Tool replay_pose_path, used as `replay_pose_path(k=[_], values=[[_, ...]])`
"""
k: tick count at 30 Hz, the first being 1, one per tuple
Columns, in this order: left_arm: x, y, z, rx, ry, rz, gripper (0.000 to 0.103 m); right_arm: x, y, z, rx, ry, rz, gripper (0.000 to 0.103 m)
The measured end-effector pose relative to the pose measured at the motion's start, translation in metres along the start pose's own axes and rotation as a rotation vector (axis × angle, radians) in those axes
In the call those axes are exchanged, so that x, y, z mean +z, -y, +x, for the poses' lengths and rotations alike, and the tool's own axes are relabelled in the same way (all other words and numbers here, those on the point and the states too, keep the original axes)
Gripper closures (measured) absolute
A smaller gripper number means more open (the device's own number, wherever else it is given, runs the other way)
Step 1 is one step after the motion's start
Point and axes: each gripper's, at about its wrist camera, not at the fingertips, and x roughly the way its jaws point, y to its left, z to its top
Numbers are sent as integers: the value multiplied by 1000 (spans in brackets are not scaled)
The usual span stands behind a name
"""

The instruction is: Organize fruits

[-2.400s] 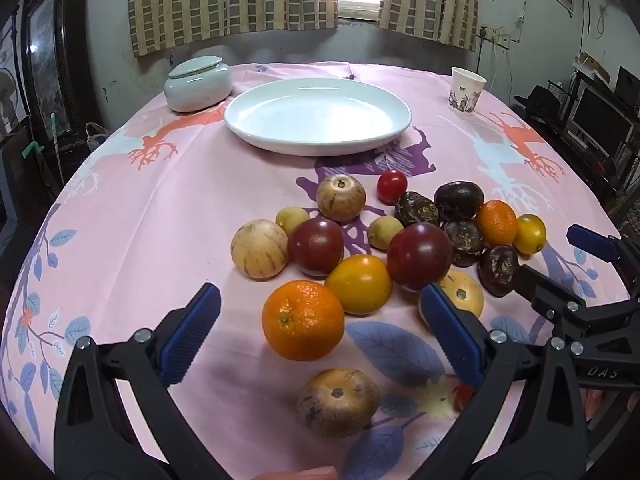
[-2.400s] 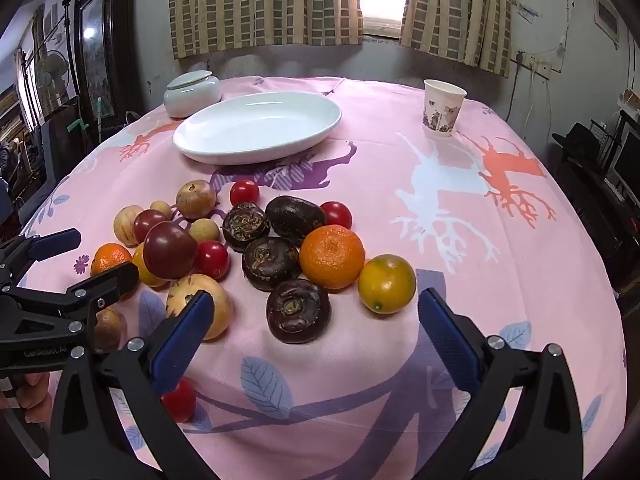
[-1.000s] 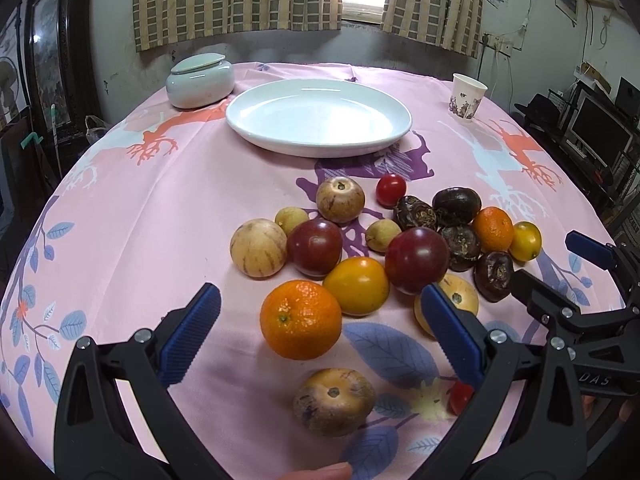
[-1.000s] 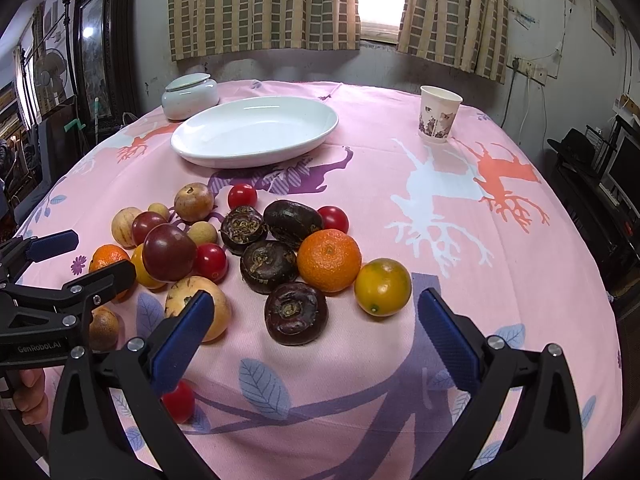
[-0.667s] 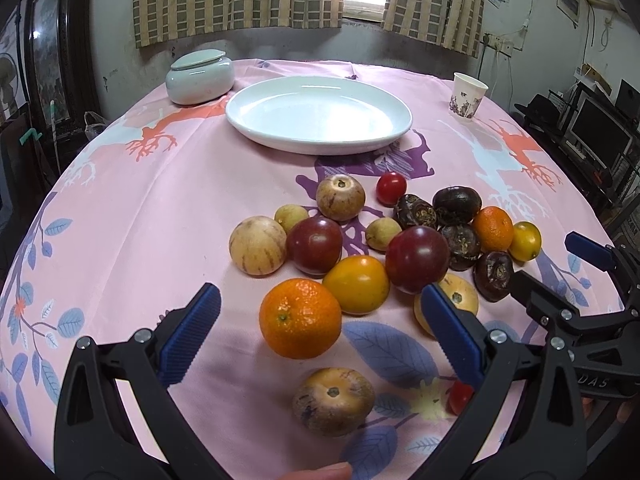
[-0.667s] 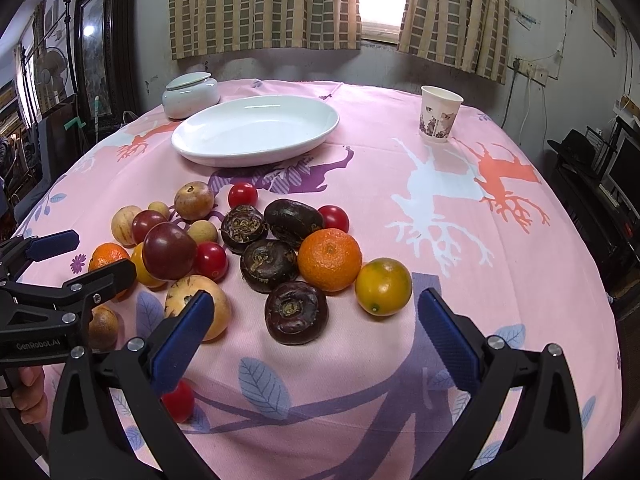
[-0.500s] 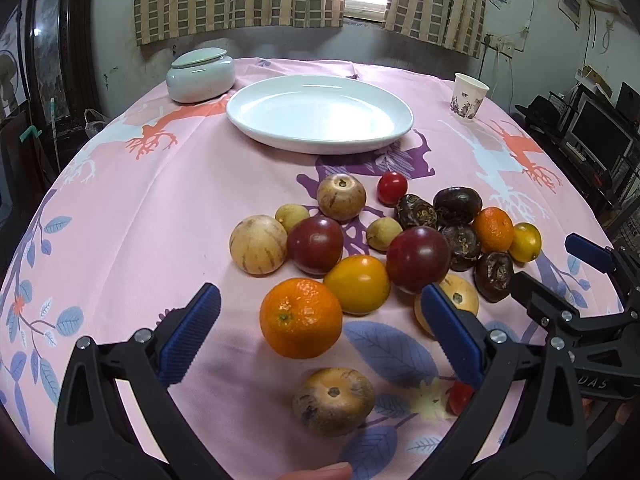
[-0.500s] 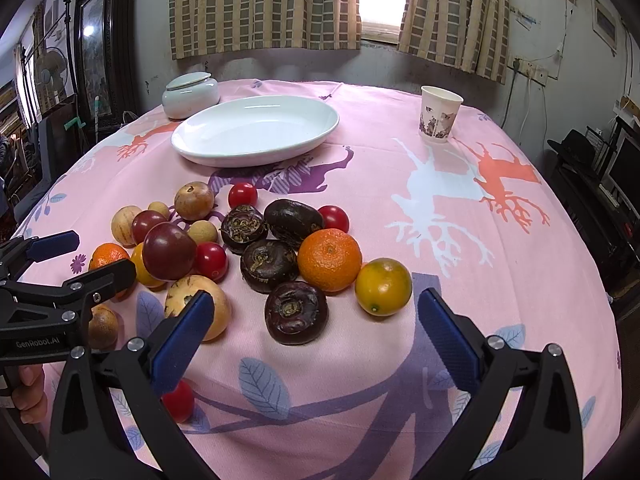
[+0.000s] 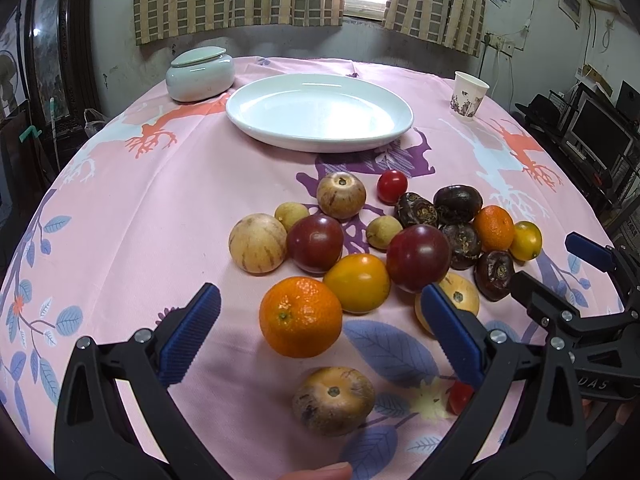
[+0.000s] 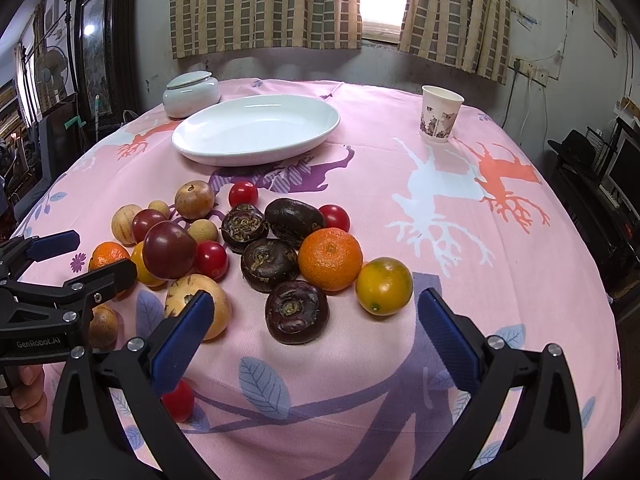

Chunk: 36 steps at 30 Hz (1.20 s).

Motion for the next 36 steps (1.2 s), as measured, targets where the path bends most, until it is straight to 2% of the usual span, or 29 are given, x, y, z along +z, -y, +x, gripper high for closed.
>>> replay_pose_path(k=[25, 31, 34, 36], values=[[-3, 0, 2, 1, -1, 5, 2, 0, 0, 1, -7, -7, -8, 1], [-2, 1, 3, 34, 11, 49, 2, 2, 9, -1, -30, 11, 5, 1], [0, 0, -6, 6, -10, 74, 2, 3, 21, -2, -22, 13, 49, 1], [-6, 0, -18, 6, 11, 103, 2, 4, 23, -5, -7, 16, 65, 1]])
